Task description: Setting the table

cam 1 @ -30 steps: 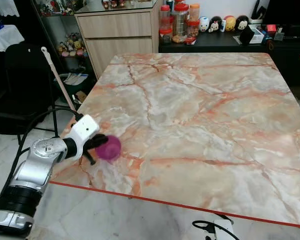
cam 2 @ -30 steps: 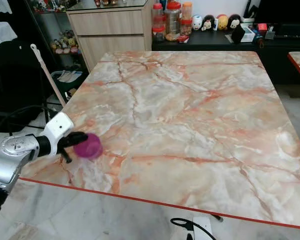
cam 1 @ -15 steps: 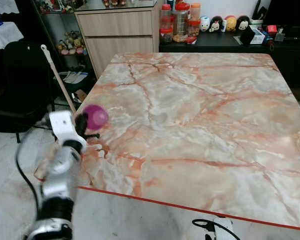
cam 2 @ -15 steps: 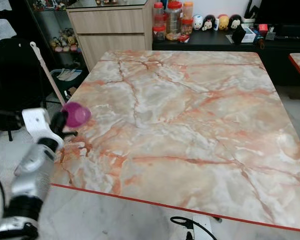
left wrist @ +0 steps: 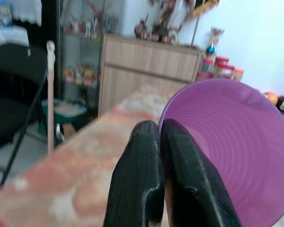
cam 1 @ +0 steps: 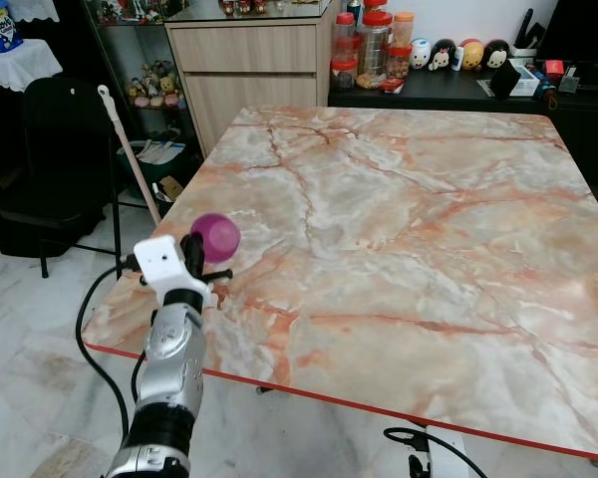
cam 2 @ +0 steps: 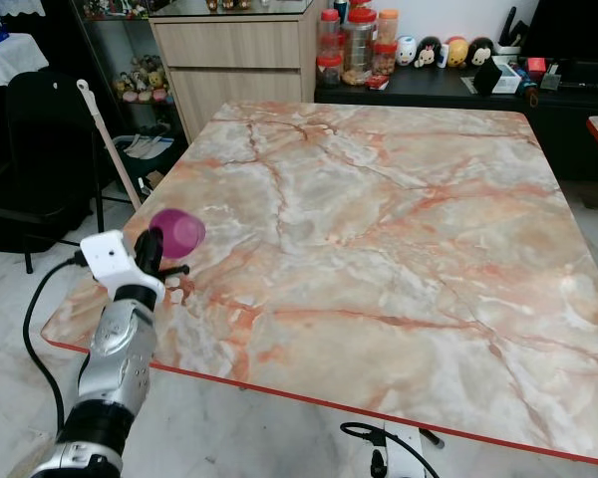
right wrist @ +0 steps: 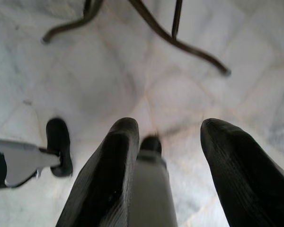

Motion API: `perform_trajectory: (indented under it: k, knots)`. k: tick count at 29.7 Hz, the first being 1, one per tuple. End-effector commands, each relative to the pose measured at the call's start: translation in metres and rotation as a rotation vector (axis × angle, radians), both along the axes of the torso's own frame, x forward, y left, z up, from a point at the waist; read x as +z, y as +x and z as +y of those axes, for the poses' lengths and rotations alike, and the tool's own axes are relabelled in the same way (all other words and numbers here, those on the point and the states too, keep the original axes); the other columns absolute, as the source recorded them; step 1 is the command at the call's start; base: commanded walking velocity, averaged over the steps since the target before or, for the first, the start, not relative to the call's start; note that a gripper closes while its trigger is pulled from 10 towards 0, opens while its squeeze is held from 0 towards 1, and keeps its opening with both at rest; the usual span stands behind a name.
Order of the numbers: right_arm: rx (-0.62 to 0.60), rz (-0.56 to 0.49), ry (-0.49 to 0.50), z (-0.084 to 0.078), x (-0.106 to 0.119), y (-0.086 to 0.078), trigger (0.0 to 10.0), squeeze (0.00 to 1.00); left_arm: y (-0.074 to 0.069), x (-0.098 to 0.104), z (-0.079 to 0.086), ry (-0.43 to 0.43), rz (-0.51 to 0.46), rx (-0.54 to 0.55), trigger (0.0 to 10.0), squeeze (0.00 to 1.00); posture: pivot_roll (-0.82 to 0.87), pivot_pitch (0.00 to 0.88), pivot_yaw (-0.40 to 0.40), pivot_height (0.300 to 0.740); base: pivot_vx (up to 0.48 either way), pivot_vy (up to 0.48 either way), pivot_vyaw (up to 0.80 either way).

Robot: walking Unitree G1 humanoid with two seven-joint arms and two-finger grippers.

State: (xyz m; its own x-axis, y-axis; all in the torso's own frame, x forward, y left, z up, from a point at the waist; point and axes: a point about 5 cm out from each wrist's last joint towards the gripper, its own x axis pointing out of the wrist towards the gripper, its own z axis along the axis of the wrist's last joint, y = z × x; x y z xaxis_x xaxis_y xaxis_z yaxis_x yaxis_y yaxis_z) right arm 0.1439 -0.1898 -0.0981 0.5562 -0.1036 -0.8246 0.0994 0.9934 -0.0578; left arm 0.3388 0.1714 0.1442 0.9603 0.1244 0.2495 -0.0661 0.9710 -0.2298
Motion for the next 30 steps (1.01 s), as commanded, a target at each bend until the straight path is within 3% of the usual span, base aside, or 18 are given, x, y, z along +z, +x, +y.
perform_trajectory:
  k: [1,6,17,30]
  knots:
    - [-0.026,0.003,0.004,0.0,-0.001,-0.004,10.0,0.0,0.001,0.007,0.008,0.032,-0.026,0.038,10.0,0.0,0.05,0.002,0.079,0.74,0.0,0.0,0.0]
    - [-0.051,0.003,0.003,-0.003,-0.001,-0.005,10.0,0.0,0.0,0.006,0.015,0.057,-0.026,0.072,10.0,0.0,0.04,0.01,0.08,0.74,0.0,-0.264,0.0]
    - [-0.036,-0.026,-0.003,-0.005,0.004,0.01,10.0,0.0,-0.002,0.001,0.02,0.06,-0.017,0.112,10.0,0.0,0.04,0.035,0.07,0.74,0.0,-0.412,0.0]
    - [-0.034,-0.02,-0.005,-0.004,0.003,0.007,10.0,0.0,-0.003,0.0,0.023,0.07,-0.012,0.128,10.0,0.0,0.04,0.04,0.077,0.74,0.0,-0.425,0.0]
